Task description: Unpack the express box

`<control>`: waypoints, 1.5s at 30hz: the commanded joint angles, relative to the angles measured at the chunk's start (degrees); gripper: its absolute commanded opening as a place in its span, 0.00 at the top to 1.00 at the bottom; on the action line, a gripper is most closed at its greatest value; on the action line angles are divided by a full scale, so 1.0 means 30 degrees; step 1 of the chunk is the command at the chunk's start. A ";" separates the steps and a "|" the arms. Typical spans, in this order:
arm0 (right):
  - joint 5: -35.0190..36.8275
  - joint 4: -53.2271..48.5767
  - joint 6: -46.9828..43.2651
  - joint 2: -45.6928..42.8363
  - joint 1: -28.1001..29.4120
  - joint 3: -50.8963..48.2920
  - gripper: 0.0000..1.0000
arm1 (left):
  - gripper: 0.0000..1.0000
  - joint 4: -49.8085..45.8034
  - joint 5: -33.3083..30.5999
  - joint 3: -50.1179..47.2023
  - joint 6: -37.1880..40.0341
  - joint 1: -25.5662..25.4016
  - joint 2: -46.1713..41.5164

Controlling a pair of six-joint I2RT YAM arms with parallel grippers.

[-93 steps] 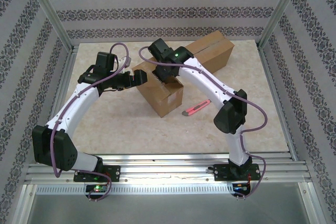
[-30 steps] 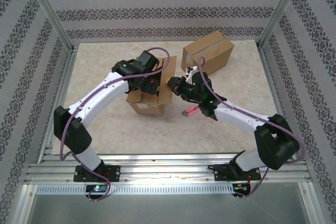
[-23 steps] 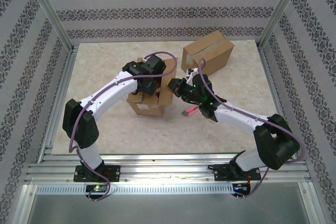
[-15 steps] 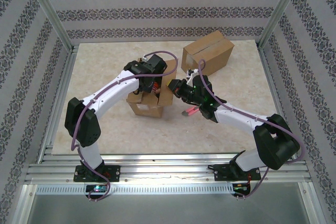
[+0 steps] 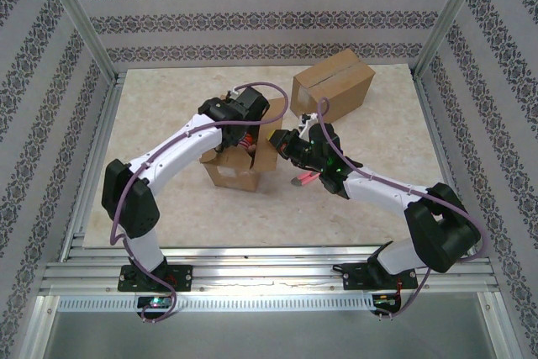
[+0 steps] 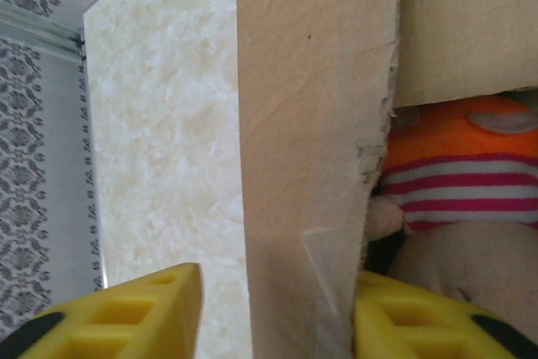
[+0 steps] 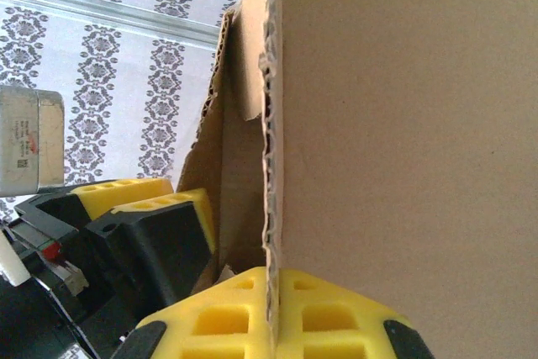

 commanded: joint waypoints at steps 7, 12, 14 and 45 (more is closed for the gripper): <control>0.0423 0.0611 0.0035 -0.0482 -0.0035 -0.0458 1.00 | 0.65 -0.0334 -0.0319 0.0251 0.0943 0.0886 -0.0972; 0.0436 0.0531 -0.0034 -0.0566 -0.0032 -0.0557 1.00 | 0.67 0.0579 0.1333 -0.0349 0.1039 0.2068 -0.1645; 0.0377 0.0453 -0.0103 -0.0545 -0.0042 -0.0559 1.00 | 0.69 0.1155 0.2629 -0.0875 0.0990 0.2640 -0.2102; -0.0352 0.0548 0.0108 0.0419 0.0275 0.0143 1.00 | 0.57 0.5382 0.7320 -0.3035 0.0385 0.4817 -0.3221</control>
